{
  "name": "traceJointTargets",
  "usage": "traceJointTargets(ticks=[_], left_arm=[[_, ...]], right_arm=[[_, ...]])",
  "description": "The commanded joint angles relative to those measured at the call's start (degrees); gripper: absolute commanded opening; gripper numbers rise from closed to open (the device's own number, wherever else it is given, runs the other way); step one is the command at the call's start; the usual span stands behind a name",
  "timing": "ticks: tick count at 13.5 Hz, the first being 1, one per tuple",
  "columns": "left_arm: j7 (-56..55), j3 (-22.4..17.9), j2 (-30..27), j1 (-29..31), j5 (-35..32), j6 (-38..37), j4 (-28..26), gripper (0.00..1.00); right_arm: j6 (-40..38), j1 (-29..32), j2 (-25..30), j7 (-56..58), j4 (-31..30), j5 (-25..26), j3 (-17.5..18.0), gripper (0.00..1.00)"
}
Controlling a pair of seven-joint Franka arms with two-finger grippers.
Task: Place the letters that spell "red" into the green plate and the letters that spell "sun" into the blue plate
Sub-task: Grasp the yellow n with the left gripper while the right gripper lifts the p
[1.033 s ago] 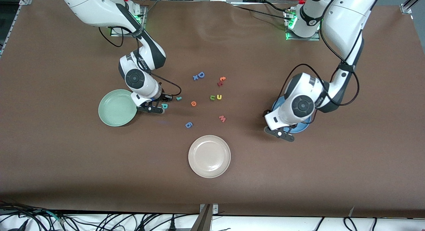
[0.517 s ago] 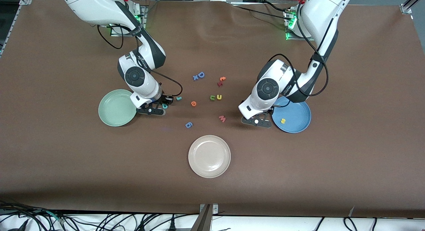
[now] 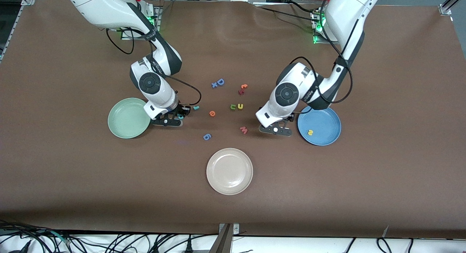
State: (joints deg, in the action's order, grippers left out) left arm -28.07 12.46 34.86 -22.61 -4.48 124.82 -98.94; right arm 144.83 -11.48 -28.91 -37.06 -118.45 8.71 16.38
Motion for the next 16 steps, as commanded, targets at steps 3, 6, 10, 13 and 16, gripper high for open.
traceJointTargets(ticks=[3,6,10,13,16], left_arm=[[-2.9,-0.4,1.2,-5.6,1.0,2.7,-0.8,0.98],[-5.9,-0.4,3.2,-9.9,1.6,8.2,-0.8,0.98],[-6.0,-0.5,4.5,-12.6,0.9,9.7,-1.0,0.97],[-5.2,-0.5,4.8,-13.5,0.7,11.2,-1.3,0.78],[-5.1,-0.6,5.3,-13.4,0.4,11.7,-1.3,0.59]], right_arm=[[2.8,0.1,-1.1,0.2,-0.4,1.8,-0.1,0.41],[2.8,0.1,-1.1,0.2,-0.6,3.1,-0.2,0.56],[2.7,0.4,-1.5,0.2,-0.7,3.2,-0.2,0.56],[2.8,0.5,-2.1,0.2,-0.9,3.2,-0.5,0.5],[2.7,0.5,-2.1,0.1,-0.9,3.2,-0.5,0.34]])
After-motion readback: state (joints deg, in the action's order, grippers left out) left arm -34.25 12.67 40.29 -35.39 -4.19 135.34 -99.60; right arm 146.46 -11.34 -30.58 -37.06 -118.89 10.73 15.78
